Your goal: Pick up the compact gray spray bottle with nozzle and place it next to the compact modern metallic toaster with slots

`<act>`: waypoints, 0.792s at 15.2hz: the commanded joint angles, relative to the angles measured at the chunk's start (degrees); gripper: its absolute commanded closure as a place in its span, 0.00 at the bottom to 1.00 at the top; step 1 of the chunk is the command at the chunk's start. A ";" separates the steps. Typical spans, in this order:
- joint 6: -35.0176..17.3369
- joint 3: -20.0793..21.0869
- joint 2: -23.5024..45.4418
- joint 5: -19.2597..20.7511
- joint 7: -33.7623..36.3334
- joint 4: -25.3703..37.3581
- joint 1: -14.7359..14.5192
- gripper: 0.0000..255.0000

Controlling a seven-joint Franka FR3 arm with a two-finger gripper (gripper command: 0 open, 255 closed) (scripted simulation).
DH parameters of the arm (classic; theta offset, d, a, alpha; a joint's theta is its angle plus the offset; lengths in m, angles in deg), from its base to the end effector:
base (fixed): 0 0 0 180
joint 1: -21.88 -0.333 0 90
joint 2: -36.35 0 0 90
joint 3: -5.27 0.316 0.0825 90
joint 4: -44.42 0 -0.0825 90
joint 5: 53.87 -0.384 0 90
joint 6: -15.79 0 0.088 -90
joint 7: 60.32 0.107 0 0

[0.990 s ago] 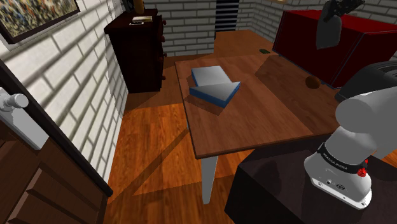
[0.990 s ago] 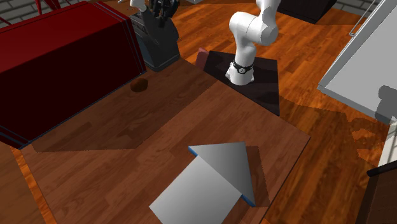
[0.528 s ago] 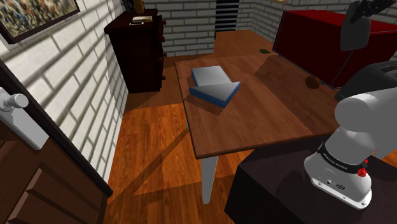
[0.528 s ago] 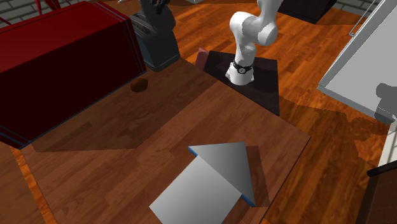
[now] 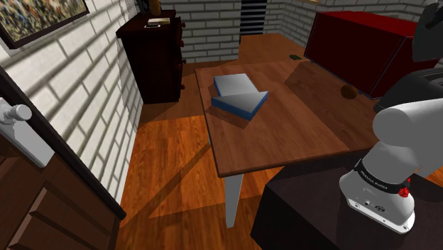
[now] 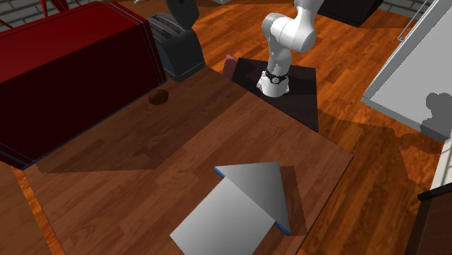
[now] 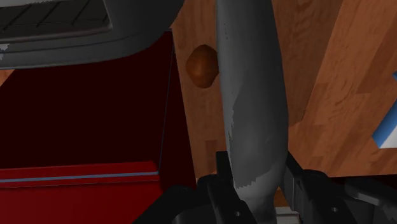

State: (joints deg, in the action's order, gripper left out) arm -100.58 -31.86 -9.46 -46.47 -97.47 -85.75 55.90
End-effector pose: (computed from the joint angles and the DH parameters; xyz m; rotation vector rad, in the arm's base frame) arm 0.0503 -0.3974 0.6143 2.8154 -0.7219 0.7834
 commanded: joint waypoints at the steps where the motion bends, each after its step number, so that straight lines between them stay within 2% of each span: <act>1: -0.42 -1.60 0.29 0.30 -1.44 0.00 -0.07 1.00; 12: -7.98 -4.28 -0.42 1.78 -3.07 -8.29 0.95 1.00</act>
State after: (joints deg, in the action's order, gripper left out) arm -107.85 -35.88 -9.77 -44.86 -100.38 -93.26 56.72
